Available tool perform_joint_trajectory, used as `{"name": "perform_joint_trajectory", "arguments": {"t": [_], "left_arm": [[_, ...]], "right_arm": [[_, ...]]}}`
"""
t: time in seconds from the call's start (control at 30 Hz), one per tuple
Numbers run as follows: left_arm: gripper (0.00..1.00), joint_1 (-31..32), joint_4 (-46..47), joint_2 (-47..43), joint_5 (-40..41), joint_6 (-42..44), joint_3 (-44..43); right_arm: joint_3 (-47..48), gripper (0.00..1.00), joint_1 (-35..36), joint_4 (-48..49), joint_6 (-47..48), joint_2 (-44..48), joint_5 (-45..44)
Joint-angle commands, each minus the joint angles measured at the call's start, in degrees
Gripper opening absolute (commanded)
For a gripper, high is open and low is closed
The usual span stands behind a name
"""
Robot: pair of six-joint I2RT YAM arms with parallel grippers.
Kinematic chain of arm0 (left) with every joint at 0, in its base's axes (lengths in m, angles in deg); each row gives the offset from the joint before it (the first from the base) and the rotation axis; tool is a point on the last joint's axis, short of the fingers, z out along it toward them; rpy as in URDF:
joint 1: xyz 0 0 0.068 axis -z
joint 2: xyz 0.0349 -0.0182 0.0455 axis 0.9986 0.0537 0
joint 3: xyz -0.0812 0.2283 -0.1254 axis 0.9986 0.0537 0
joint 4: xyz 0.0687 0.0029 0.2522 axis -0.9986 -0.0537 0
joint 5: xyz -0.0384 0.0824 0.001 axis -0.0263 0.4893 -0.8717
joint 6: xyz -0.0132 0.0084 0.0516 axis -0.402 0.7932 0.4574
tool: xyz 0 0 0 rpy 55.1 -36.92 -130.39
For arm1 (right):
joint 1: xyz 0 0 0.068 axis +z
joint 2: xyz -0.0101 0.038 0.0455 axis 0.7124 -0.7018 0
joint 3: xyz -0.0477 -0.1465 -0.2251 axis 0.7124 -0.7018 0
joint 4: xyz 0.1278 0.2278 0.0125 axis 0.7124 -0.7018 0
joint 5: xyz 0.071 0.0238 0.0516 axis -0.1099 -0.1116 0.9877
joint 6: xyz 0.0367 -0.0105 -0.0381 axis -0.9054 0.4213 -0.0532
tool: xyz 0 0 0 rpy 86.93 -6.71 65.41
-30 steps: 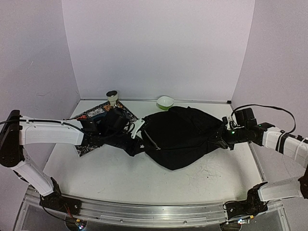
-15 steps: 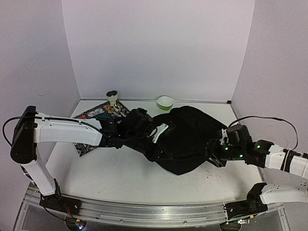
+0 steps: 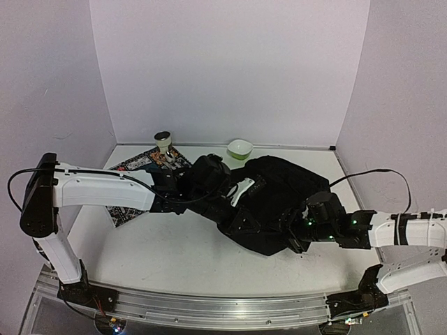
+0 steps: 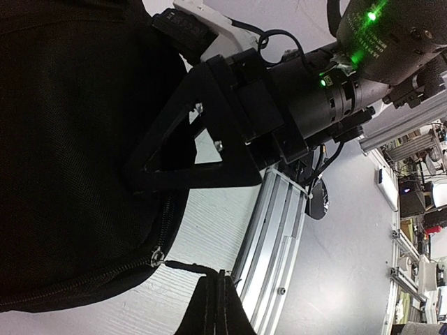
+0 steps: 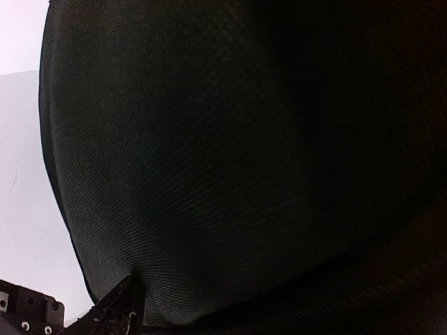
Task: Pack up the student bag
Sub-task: Hold the student bag at the center of the board, then zip the largest pocket of the bag in the student bag.
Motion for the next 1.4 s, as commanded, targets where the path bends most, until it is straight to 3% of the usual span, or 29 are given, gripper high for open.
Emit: {"name": "perform_joint_trajectory", "arguments": {"t": [0.0,0.13,0.2,0.23,0.47,0.83,1.1,1.2,1.37], "left_arm": [[0.0,0.85,5.38,-1.24,-2.8,0.58,-4.38],[0.0,0.65,3.51,-3.29,3.5,3.92,-1.82],[0.0,-0.35,1.07,-4.48,7.08,5.97,-0.34],[0.0,-1.29,-0.09,-4.91,7.88,6.53,0.42],[0.0,-9.44,-4.38,-9.46,11.23,10.12,7.58],[0.0,-16.25,-6.77,-10.72,17.44,12.67,17.01],[0.0,-18.7,-6.78,-9.03,21.96,12.5,17.78],[0.0,-18.36,-6.87,-9.59,16.45,11.87,15.84],[0.0,-14.02,-5.78,-10.78,10.43,11.62,13.2]], "right_arm": [[2.76,0.61,0.44,2.56,-1.3,-1.11,-1.1],[2.3,0.18,0.48,-0.99,-1.26,1.37,-2.87],[2.19,0.04,0.43,-3.53,-1.17,3.98,-3.43],[2.15,0.01,0.35,-5.23,-0.93,5.37,-4.56],[2.21,0.0,-3.32,-15.42,2.33,14.68,-5.87],[4.76,0.0,-17.48,-25.82,11.33,22.76,-0.55],[8.16,0.0,-22.46,-29.09,19.13,18.0,0.25],[11.8,0.01,-22.64,-31.5,23.98,14.54,-1.5],[17.26,0.13,-22.61,-32.01,34.05,7.12,3.04]]}}
